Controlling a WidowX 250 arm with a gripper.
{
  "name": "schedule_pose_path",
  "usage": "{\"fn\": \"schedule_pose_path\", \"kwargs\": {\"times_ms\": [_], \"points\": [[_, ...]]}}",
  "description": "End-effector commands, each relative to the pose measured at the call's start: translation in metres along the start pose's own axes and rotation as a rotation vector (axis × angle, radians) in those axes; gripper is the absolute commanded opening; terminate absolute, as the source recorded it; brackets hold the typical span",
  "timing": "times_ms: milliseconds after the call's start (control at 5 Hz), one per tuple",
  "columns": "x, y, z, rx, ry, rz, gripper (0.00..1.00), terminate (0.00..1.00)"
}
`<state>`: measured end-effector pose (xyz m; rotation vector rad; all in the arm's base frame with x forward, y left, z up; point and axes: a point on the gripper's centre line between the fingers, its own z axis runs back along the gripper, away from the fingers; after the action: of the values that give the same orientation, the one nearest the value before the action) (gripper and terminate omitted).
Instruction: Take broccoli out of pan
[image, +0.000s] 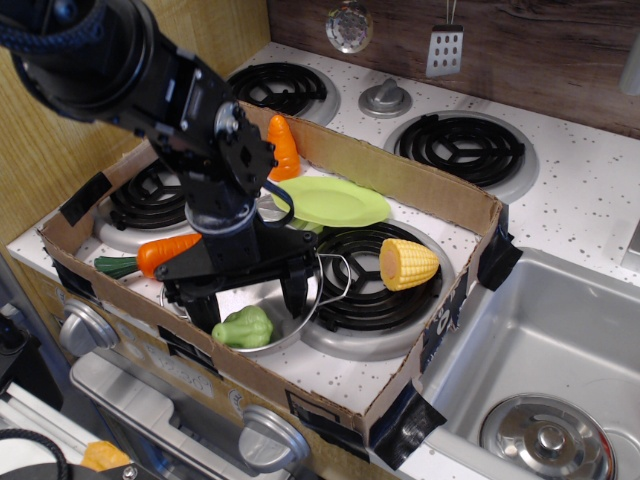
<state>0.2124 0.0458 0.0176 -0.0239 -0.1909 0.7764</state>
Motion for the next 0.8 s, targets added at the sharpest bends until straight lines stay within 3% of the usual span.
{"fn": "schedule_pose_path", "kwargs": {"times_ms": [0, 200, 400, 600], "points": [[0.004, 0.002, -0.009, -0.044, 0.001, -0.003, 1.00, 0.00], [0.004, -0.001, -0.014, -0.069, 0.026, -0.006, 1.00, 0.00], [0.011, -0.005, -0.013, -0.095, 0.058, -0.033, 0.00, 0.00], [0.017, -0.010, -0.004, -0.087, 0.068, -0.050, 0.00, 0.00]]}}
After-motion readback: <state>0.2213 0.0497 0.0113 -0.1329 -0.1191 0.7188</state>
